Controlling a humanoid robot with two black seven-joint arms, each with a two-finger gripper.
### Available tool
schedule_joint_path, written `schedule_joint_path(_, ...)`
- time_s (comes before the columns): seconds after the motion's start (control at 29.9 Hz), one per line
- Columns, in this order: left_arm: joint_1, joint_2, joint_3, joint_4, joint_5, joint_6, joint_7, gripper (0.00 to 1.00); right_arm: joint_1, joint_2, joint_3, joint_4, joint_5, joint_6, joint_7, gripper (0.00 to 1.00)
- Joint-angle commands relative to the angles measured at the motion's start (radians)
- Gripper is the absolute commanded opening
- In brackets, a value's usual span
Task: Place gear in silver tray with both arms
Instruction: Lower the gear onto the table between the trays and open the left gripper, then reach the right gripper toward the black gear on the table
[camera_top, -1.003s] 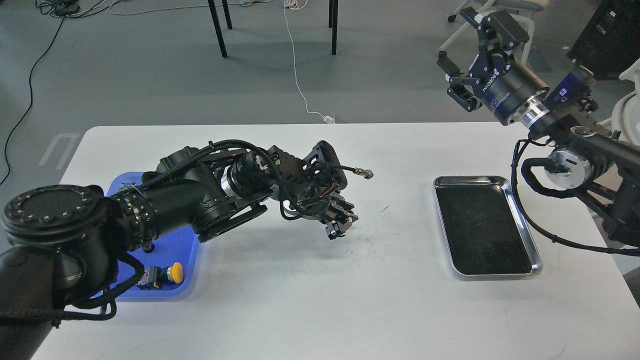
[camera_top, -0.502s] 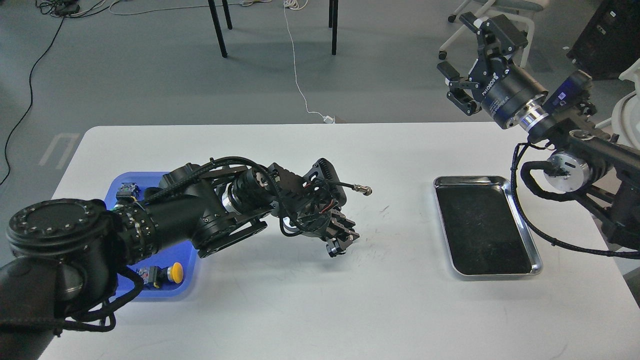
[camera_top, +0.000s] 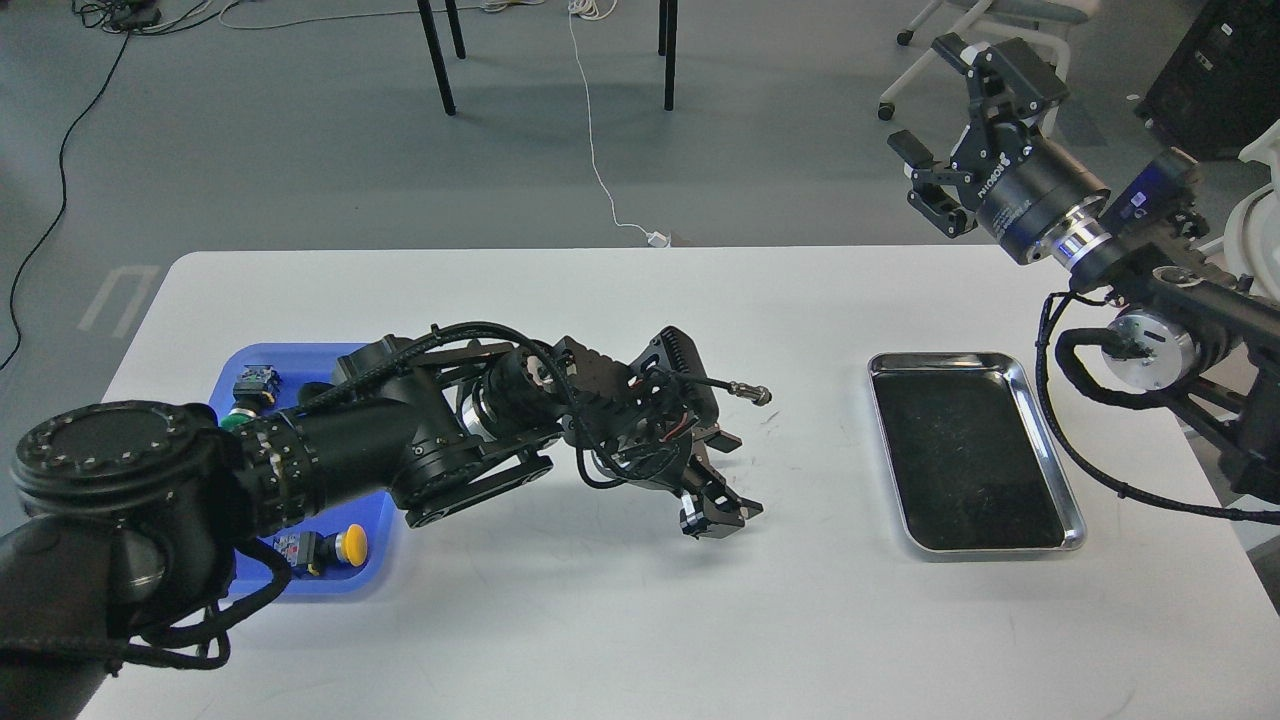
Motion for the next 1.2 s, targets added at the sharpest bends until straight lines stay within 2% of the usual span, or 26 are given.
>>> schedule_joint_path(0.0, 0.006, 0.161, -0.064, -0.071, -0.239, 0.002, 0.001, 0.94, -0.032, -0.023, -0.002, 0.013, -0.018, 0.008, 0.000, 0.99)
schedule_joint_path(0.17, 0.126, 0.397, -0.165, -0.145, -0.715, 0.005, 0.001, 0.98, -0.045, -0.068, -0.082, 0.036, -0.134, 0.013, 0.000, 0.99)
schedule_joint_path(0.3, 0.288, 0.523, -0.318, -0.188, -1.098, 0.002, 0.001, 0.98, -0.034, -0.084, -0.166, 0.077, -0.365, 0.028, 0.000, 0.99)
schedule_joint_path(0.43, 0.475, 0.549, -0.532, -0.190, -1.318, -0.003, 0.001, 0.98, 0.027, -0.080, -0.267, 0.088, -0.631, 0.031, 0.000, 0.99)
schedule_joint_path(0.57, 0.626, 0.533, -0.734, -0.193, -1.398, -0.012, 0.001, 0.98, 0.211, -0.010, -0.515, 0.080, -0.774, 0.031, 0.000, 0.99)
schedule_joint_path(0.7, 0.657, 0.530, -0.813, -0.213, -1.491, -0.014, 0.001, 0.98, 0.421, 0.127, -0.787, 0.079, -0.811, 0.029, 0.000, 0.99)
schedule_joint_path(0.84, 0.655, 0.534, -0.817, -0.213, -1.584, -0.017, 0.001, 0.98, 0.532, 0.285, -0.936, 0.037, -0.874, 0.025, 0.000, 0.99)
schedule_joint_path(1.0, 0.655, 0.530, -0.819, -0.214, -1.585, -0.015, 0.001, 0.98, 0.571, 0.463, -1.083, -0.067, -1.001, 0.003, 0.000, 0.99)
schedule_joint_path(1.17, 0.657, 0.530, -0.819, -0.219, -1.587, -0.017, 0.001, 0.98, 0.554, 0.581, -1.183, -0.121, -1.010, -0.110, 0.000, 0.97)
